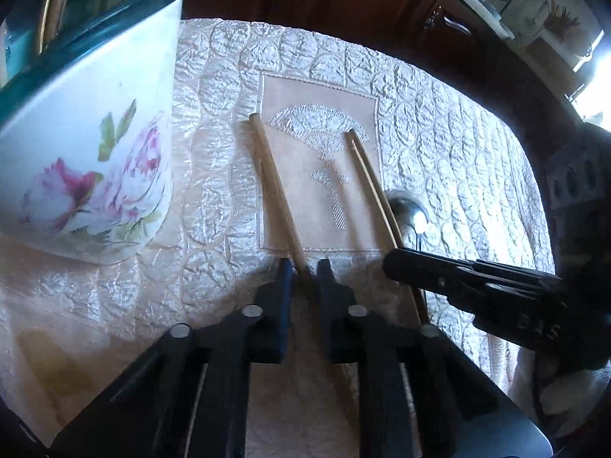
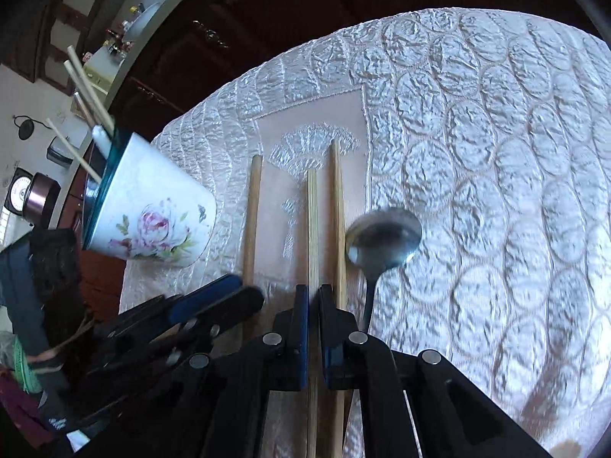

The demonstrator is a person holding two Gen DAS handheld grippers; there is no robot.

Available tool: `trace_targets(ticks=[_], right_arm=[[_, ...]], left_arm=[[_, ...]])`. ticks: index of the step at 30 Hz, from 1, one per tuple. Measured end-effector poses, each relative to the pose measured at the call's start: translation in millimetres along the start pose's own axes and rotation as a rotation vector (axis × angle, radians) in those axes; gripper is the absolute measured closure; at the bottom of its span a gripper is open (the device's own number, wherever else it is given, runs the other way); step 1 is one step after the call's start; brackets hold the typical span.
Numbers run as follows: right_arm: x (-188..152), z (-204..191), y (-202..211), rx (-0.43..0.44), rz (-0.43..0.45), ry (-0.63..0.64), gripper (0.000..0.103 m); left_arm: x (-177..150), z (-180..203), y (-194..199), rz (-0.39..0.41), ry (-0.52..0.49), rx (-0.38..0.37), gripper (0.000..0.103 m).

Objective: Organize utensils
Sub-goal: 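Grasp a wooden chopstick with the left gripper while the right gripper grasps another chopstick, then lift both held chopsticks and carry them over the holder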

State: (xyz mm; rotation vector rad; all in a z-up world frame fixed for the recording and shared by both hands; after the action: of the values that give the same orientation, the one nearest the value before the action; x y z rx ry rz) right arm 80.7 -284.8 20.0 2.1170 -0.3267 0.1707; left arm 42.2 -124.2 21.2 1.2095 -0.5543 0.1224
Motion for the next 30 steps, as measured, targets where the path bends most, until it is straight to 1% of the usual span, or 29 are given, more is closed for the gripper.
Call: trace_targets(ticks=[2,5,7,12,15,18,21,24,26,28,29,30], right_arm=[[-3,1,1,0.003,0.001,-0.001,0.098],[-11,5,8,0.001,0.003,-0.003,0.098],[-15,2,10,0.006,0.002,-0.003,0.098],[-48,-12,24,0.027,-0.009,0.007,0.098],[-72,-20,25,0.035,-0.037,0.013,0.098],[-88,-24,19,0.028,-0.074,0.022,0.098],[-103,-27,13,-0.001,-0.101,0.036,0.098],[-99,-26,6,-0.038,-0.088,0.050,0.098],[-92,-30,6,-0.059,-0.073,0.067,0.094],[-81,-35,3,-0.080,-0.067,0.089,0.092],[-73,-36,0,-0.090,-0.064,0.097,0.092],[-66,-39,-3,-0.099,-0.062,0.109,0.092]], left_arm=[[-3,0,1,-0.001,-0.005,0.002,0.093],[-9,-3,6,-0.005,-0.003,0.006,0.097],[-14,-5,12,-0.007,-0.008,0.014,0.097],[-31,-12,28,-0.026,-0.015,0.018,0.097],[-48,-15,38,-0.048,-0.020,0.022,0.097],[-70,-17,47,-0.077,-0.044,0.031,0.097],[-83,-21,52,-0.091,-0.042,0.020,0.097],[-82,-23,57,-0.084,-0.048,0.031,0.097],[-75,-23,55,-0.071,-0.054,0.054,0.095],[-65,-23,52,-0.051,-0.052,0.069,0.088],[-59,-24,49,-0.045,-0.055,0.075,0.083],[-53,-24,46,-0.040,-0.056,0.085,0.083]])
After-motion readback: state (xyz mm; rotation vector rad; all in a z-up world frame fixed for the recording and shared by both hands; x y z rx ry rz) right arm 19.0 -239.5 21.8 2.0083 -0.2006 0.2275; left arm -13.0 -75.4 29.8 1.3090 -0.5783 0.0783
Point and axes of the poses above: each gripper's, at about its wrist camera, not at the fingertips, and y roughly against the way its jaws point, z to its right, x to its top, the point moved 1 cm from there along -y, roughly the way its jaws point, and after that the axes turned 7 degrees about -y, right-handed, at the moved point
